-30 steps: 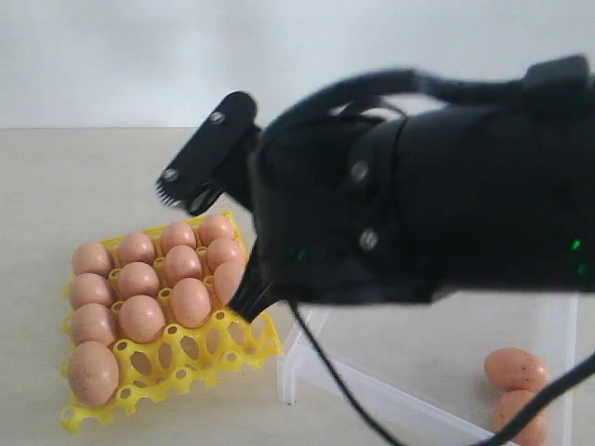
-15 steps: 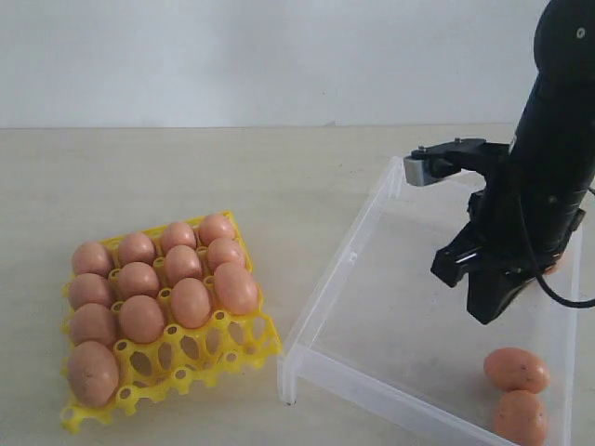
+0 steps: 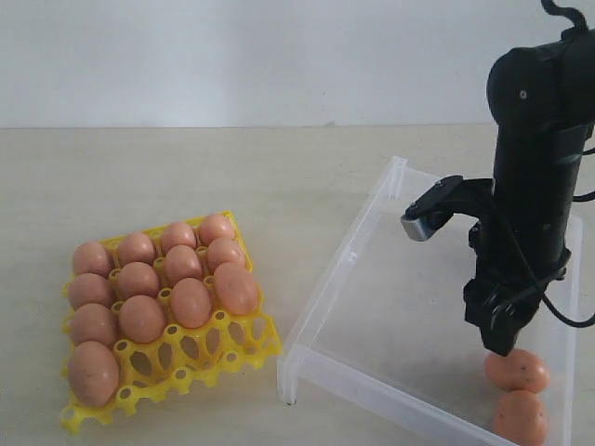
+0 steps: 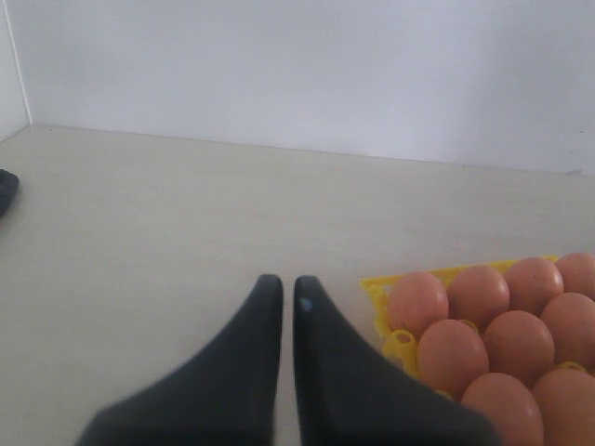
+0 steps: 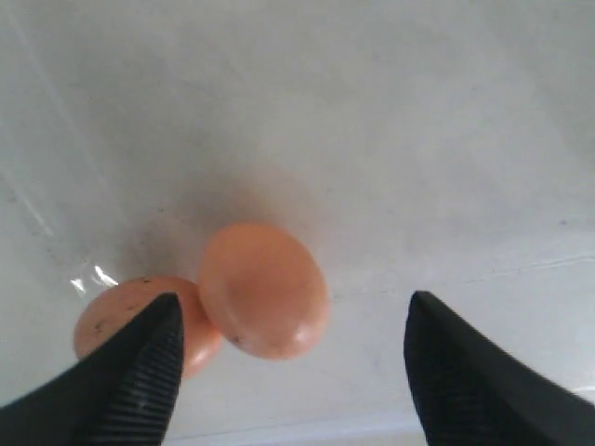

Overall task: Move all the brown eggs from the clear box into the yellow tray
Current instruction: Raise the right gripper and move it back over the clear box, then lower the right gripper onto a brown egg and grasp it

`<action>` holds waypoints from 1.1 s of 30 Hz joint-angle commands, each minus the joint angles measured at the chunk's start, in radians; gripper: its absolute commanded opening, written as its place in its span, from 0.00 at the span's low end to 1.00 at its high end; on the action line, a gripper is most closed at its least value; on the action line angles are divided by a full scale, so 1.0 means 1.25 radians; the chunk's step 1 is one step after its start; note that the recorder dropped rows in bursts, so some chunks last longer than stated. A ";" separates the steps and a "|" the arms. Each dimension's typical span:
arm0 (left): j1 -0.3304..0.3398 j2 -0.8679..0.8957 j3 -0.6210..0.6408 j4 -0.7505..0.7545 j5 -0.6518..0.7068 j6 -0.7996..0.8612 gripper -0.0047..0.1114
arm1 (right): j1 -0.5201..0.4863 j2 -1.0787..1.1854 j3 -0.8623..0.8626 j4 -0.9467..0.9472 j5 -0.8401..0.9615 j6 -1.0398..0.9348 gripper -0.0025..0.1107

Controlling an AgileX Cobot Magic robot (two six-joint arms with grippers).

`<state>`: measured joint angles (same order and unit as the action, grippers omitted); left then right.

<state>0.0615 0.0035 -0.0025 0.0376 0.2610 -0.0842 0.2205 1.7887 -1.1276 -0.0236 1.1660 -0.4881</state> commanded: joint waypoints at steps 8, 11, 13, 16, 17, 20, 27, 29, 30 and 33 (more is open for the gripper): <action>-0.001 -0.003 0.002 -0.006 -0.007 -0.001 0.08 | 0.001 0.079 -0.001 -0.020 -0.022 -0.010 0.55; -0.001 -0.003 0.002 -0.006 -0.007 -0.001 0.08 | 0.001 0.092 -0.001 -0.020 -0.036 -0.010 0.55; -0.001 -0.003 0.002 -0.006 -0.007 -0.001 0.08 | -0.001 0.098 -0.001 -0.020 -0.036 -0.010 0.55; -0.001 -0.003 0.002 -0.006 -0.007 -0.001 0.08 | -0.001 0.113 -0.001 -0.020 -0.036 -0.013 0.55; -0.001 -0.003 0.002 -0.006 -0.007 -0.001 0.08 | -0.001 0.120 -0.001 -0.020 -0.036 -0.013 0.55; -0.001 -0.003 0.002 -0.006 -0.007 -0.001 0.08 | -0.001 0.134 -0.001 -0.020 -0.033 -0.011 0.55; -0.001 -0.003 0.002 -0.006 -0.007 -0.001 0.08 | -0.001 0.141 -0.001 -0.020 -0.031 -0.006 0.37; -0.001 -0.003 0.002 -0.006 -0.007 -0.001 0.08 | -0.001 0.141 -0.001 -0.020 -0.031 -0.006 0.21; -0.001 -0.003 0.002 -0.006 -0.007 -0.001 0.08 | -0.001 0.141 -0.001 -0.020 -0.035 -0.006 0.12; -0.001 -0.003 0.002 -0.006 -0.007 -0.001 0.08 | -0.001 0.141 -0.001 -0.020 -0.048 -0.003 0.02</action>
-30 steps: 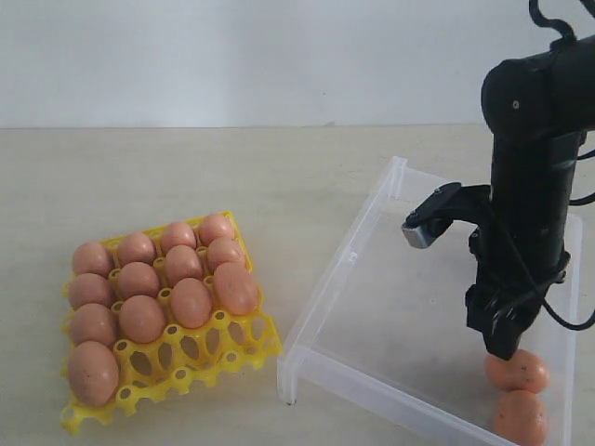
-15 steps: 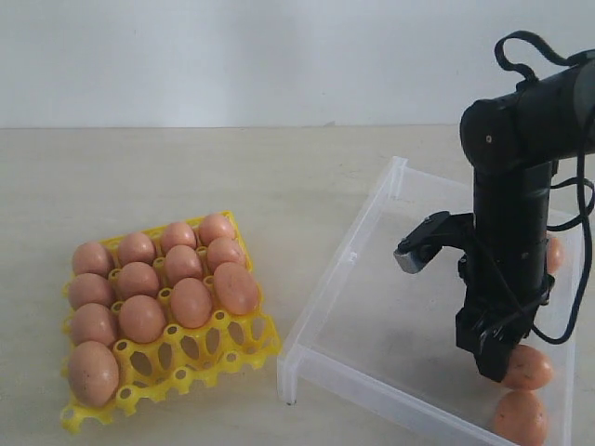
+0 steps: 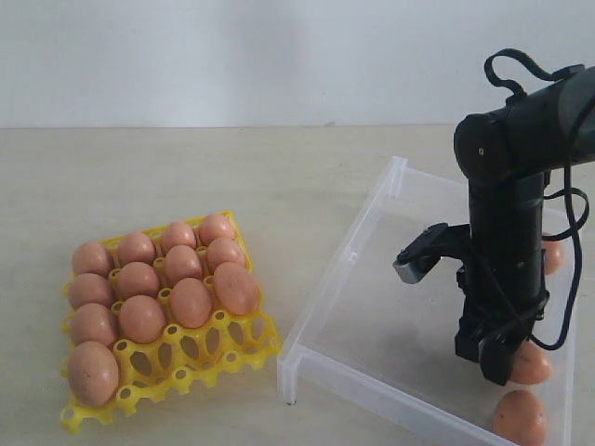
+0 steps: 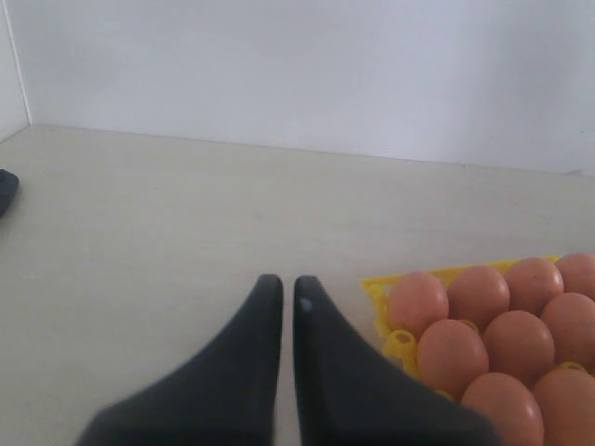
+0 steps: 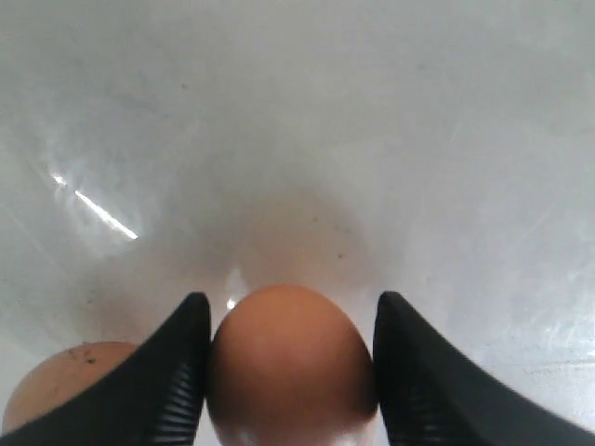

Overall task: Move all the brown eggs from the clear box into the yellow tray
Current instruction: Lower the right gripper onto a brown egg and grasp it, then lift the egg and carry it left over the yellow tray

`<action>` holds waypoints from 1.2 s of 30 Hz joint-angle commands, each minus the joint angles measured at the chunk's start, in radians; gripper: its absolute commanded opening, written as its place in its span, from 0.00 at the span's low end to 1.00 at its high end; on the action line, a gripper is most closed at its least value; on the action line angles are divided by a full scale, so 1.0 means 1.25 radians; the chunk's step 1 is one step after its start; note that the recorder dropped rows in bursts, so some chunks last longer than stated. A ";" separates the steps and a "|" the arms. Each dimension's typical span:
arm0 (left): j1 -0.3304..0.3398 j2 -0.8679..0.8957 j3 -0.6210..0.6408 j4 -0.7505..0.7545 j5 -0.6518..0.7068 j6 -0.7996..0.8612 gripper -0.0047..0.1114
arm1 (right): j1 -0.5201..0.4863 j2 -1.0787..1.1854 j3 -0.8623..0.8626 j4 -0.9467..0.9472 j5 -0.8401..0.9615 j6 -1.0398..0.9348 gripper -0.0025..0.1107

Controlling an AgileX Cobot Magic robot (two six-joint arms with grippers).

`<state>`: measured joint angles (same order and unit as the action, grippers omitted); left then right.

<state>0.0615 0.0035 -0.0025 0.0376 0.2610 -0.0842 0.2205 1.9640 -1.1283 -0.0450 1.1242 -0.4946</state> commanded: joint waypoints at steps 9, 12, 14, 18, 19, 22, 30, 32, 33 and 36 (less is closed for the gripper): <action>-0.001 -0.003 0.002 -0.006 -0.007 -0.001 0.08 | 0.001 -0.146 0.013 0.316 -0.271 0.177 0.02; -0.001 -0.003 0.002 -0.006 -0.007 -0.001 0.08 | 0.056 -0.265 0.106 0.473 -0.567 0.178 0.02; -0.001 -0.003 0.002 -0.006 -0.007 -0.001 0.08 | 0.194 -0.366 0.219 0.491 -0.841 0.178 0.02; -0.001 -0.003 0.002 -0.006 -0.007 -0.001 0.08 | 0.472 -0.408 0.331 0.487 -1.276 0.178 0.02; -0.001 -0.003 0.002 -0.006 -0.007 -0.001 0.08 | 0.523 -0.396 0.334 0.488 -1.329 0.185 0.02; -0.001 -0.003 0.002 -0.006 -0.007 -0.001 0.08 | 0.603 -0.333 0.334 0.486 -1.408 0.277 0.02; -0.001 -0.003 0.002 -0.006 -0.007 -0.001 0.08 | 0.575 -0.086 0.316 -0.099 -1.650 0.835 0.02; -0.001 -0.003 0.002 -0.006 -0.007 -0.001 0.08 | 0.576 -0.054 0.309 -0.117 -1.636 0.820 0.02; -0.001 -0.003 0.002 -0.006 -0.007 -0.001 0.08 | 0.575 -0.037 0.297 -0.114 -1.599 0.813 0.02; -0.001 -0.003 0.002 -0.006 -0.007 -0.001 0.08 | 0.574 -0.002 0.223 -0.114 -1.432 0.793 0.02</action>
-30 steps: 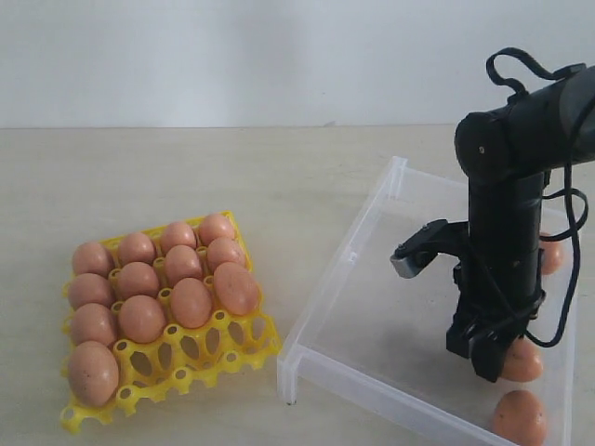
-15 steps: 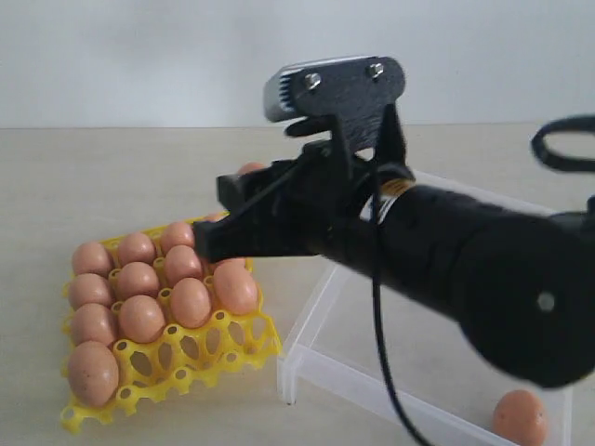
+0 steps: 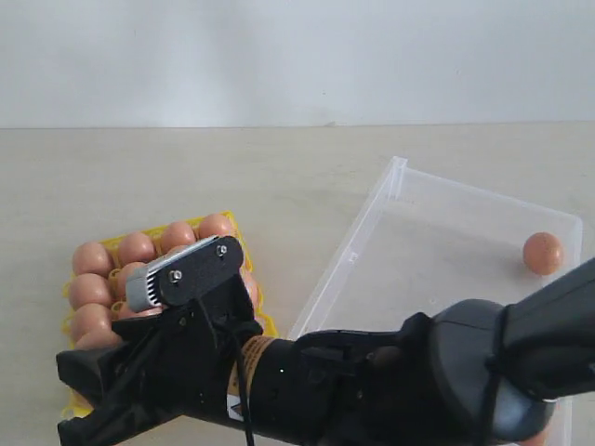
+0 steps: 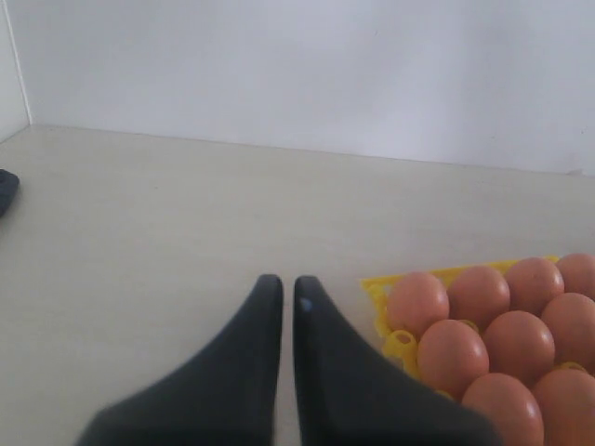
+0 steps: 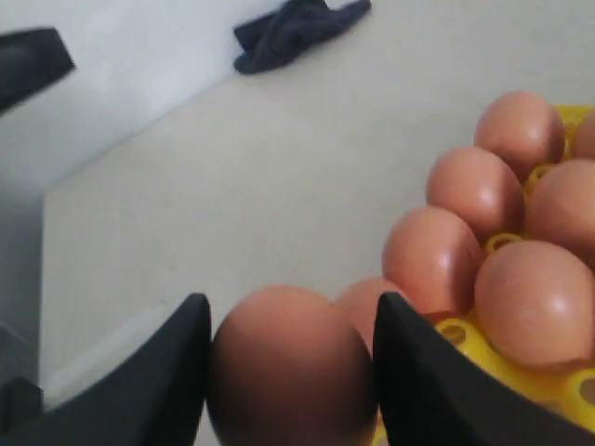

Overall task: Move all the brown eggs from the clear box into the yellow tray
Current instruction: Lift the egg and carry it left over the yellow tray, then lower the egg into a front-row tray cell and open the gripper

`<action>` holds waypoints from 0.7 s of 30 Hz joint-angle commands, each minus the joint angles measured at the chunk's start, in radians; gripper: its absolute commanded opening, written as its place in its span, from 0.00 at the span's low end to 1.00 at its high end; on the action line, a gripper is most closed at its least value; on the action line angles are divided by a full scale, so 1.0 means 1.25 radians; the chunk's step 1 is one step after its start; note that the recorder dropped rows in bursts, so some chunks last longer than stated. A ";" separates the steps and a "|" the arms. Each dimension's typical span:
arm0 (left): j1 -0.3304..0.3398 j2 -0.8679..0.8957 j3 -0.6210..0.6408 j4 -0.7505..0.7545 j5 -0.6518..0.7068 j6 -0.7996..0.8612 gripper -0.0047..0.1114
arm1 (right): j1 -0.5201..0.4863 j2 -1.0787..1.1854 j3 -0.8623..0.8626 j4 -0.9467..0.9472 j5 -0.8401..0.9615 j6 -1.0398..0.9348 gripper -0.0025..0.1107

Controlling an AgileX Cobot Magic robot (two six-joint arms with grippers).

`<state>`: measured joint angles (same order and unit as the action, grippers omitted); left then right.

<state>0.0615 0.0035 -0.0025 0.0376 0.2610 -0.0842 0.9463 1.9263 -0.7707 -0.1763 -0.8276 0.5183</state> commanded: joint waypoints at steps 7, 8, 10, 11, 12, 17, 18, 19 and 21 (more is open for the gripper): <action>-0.001 -0.003 0.002 -0.006 -0.007 -0.001 0.08 | -0.007 0.031 -0.120 0.043 0.159 -0.191 0.02; -0.001 -0.003 0.002 -0.006 -0.007 -0.001 0.08 | -0.007 0.031 -0.120 0.065 0.194 -0.227 0.02; -0.001 -0.003 0.002 -0.006 -0.007 -0.001 0.08 | -0.007 0.031 -0.120 0.112 0.235 -0.262 0.02; -0.001 -0.003 0.002 -0.006 -0.007 -0.001 0.08 | -0.007 0.031 -0.120 0.134 0.248 -0.277 0.02; -0.001 -0.003 0.002 -0.006 -0.007 -0.001 0.08 | -0.007 0.031 -0.120 0.155 0.258 -0.297 0.02; -0.001 -0.003 0.002 -0.006 -0.007 -0.001 0.08 | -0.007 0.031 -0.120 0.256 0.253 -0.425 0.02; -0.001 -0.003 0.002 -0.006 -0.007 -0.001 0.08 | -0.007 0.031 -0.120 0.281 0.253 -0.438 0.02; -0.001 -0.003 0.002 -0.006 -0.007 -0.001 0.08 | -0.007 0.031 -0.120 0.302 0.255 -0.440 0.02; -0.001 -0.003 0.002 -0.006 -0.007 -0.001 0.08 | -0.007 0.031 -0.120 0.309 0.259 -0.440 0.02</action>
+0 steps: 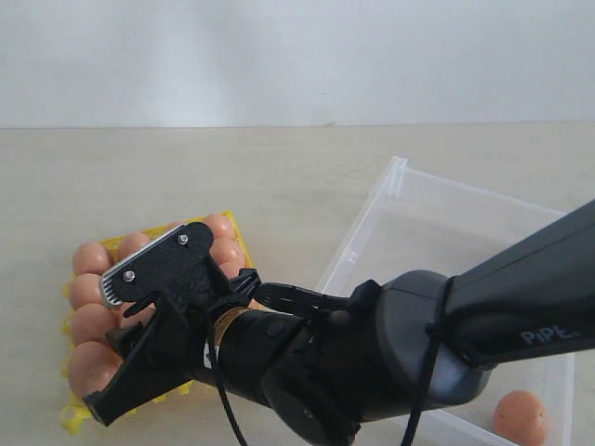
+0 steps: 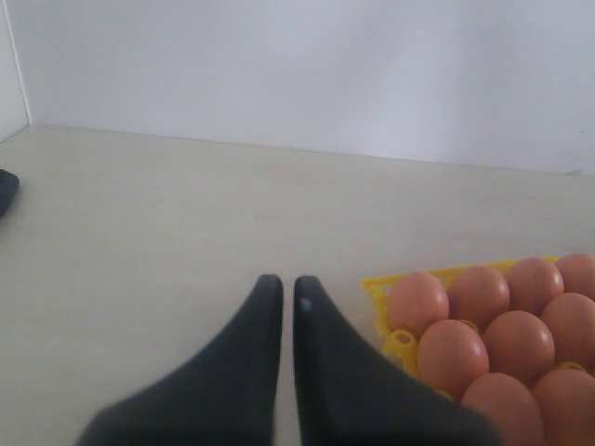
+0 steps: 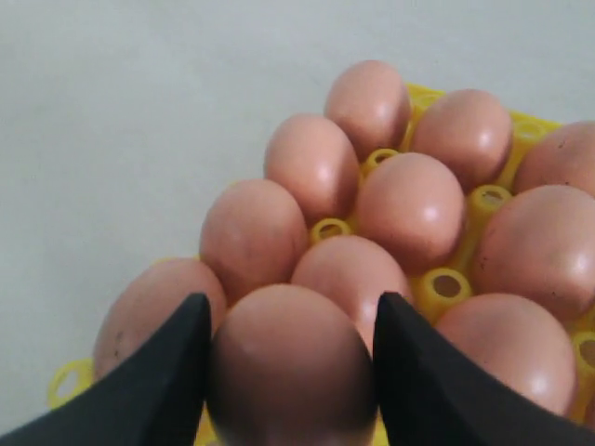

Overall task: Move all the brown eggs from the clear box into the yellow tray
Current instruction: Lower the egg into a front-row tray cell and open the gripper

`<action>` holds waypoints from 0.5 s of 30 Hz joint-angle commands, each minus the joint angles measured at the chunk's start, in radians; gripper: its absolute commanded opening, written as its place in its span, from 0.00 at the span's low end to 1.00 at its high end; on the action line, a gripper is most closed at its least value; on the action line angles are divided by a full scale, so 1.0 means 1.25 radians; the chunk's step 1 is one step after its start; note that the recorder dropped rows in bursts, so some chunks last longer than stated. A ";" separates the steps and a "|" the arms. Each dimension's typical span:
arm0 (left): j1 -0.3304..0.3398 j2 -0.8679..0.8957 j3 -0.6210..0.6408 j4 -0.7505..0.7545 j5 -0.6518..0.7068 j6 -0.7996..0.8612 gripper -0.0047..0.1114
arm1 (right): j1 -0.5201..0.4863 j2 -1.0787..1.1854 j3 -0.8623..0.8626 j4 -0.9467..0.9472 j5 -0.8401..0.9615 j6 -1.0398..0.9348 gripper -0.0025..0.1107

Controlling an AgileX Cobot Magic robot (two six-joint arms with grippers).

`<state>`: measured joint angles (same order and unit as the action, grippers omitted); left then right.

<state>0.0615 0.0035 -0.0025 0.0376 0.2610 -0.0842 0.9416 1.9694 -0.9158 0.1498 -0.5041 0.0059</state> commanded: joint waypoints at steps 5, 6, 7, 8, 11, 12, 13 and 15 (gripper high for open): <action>-0.001 -0.003 0.002 -0.006 -0.007 -0.001 0.08 | -0.003 -0.003 -0.004 0.048 -0.001 -0.028 0.02; -0.001 -0.003 0.002 -0.006 -0.007 -0.001 0.08 | -0.003 -0.003 -0.004 0.048 -0.001 -0.028 0.02; -0.001 -0.003 0.002 -0.006 -0.007 -0.001 0.08 | -0.003 -0.003 -0.004 0.046 -0.002 -0.028 0.02; -0.001 -0.003 0.002 -0.006 -0.007 -0.001 0.08 | -0.003 -0.003 -0.004 0.041 0.000 -0.030 0.02; -0.001 -0.003 0.002 -0.006 -0.007 -0.001 0.08 | -0.003 -0.003 -0.004 0.033 0.000 -0.028 0.02; -0.001 -0.003 0.002 -0.006 -0.007 -0.001 0.08 | -0.003 -0.003 -0.004 0.033 0.007 -0.020 0.02; -0.001 -0.003 0.002 -0.006 -0.007 -0.001 0.08 | -0.003 -0.003 -0.004 0.033 0.013 -0.005 0.02; -0.001 -0.003 0.002 -0.006 -0.004 -0.001 0.08 | -0.003 -0.003 -0.004 0.033 0.024 0.028 0.02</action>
<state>0.0615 0.0035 -0.0025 0.0376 0.2610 -0.0842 0.9392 1.9694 -0.9158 0.1980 -0.4897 0.0000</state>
